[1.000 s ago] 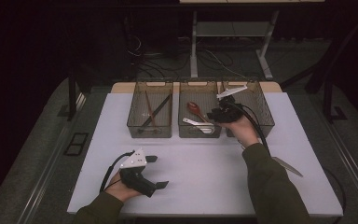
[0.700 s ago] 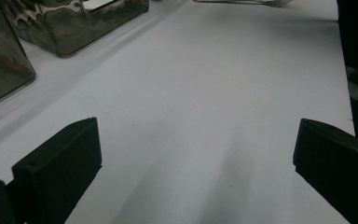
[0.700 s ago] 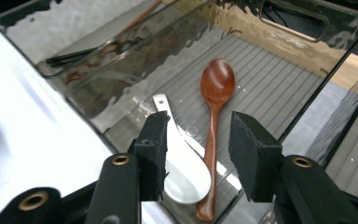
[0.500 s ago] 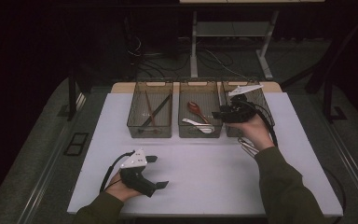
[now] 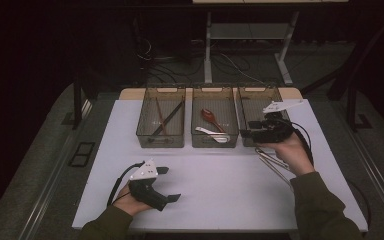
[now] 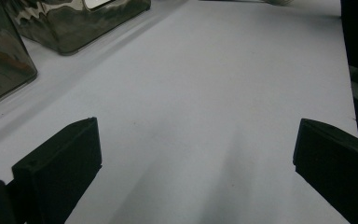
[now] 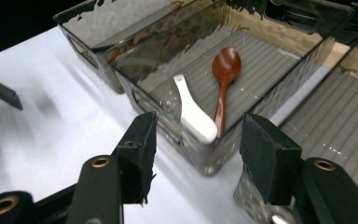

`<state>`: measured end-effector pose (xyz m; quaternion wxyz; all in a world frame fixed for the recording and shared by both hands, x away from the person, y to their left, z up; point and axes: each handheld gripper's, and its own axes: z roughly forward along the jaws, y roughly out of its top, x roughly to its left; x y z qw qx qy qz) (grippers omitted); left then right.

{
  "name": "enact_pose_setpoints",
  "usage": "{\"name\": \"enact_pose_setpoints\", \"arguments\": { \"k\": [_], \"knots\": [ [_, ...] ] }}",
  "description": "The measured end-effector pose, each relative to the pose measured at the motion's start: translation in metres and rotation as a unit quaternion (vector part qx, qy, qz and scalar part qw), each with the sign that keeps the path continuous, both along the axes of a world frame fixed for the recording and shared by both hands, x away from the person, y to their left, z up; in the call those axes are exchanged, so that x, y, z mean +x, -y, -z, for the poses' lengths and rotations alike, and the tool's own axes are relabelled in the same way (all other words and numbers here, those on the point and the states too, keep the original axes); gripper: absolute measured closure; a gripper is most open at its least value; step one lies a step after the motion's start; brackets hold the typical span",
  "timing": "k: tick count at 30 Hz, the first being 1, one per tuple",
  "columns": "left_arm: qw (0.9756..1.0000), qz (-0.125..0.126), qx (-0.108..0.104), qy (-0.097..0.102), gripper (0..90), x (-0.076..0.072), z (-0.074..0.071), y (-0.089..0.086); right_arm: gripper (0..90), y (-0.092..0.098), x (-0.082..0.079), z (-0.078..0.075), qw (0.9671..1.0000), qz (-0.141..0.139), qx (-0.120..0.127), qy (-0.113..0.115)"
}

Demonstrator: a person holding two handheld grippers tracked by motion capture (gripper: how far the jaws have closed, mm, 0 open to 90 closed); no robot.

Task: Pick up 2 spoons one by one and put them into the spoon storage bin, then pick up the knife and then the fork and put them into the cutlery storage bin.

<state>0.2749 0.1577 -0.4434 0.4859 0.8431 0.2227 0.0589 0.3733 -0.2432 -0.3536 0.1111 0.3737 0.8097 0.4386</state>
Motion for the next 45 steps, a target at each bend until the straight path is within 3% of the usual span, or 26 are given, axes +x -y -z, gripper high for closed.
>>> {"name": "enact_pose_setpoints", "arguments": {
  "k": [7, 16, 21, 27, 39, 41, 45],
  "knots": [
    [1.0000, -0.001, 0.001, 0.001, 0.7, 0.000, 0.000, 0.000, 45.5, 0.020, -0.017, 0.015, 0.9999, 0.005, -0.003, -0.015],
    [1.0000, -0.002, 0.001, 0.003, 0.7, -0.002, -0.001, 0.000, 46.8, 0.042, -0.039, 0.029, 0.9986, 0.002, -0.041, -0.032],
    [1.0000, -0.001, 0.003, 0.003, 0.7, -0.002, -0.001, 0.000, 46.2, 0.049, -0.048, 0.033, 0.9969, -0.009, -0.063, -0.047],
    [1.0000, -0.002, 0.001, 0.003, 0.7, -0.002, -0.001, 0.000, 45.3, 0.058, -0.058, 0.037, 0.9947, -0.003, -0.081, -0.063],
    [1.0000, -0.001, 0.003, 0.005, 0.7, -0.003, -0.001, 0.000, 52.3, 0.074, -0.069, 0.044, 0.9852, 0.015, -0.130, -0.111],
    [1.0000, 0.000, 0.005, 0.005, 0.7, -0.003, -0.001, 0.000, 53.6, 0.075, -0.069, 0.045, 0.9824, 0.015, -0.133, -0.131],
    [1.0000, -0.002, 0.003, 0.005, 0.7, -0.003, -0.001, 0.000, 59.1, 0.075, -0.068, 0.049, 0.9765, 0.016, -0.165, -0.137]
  ]
}}
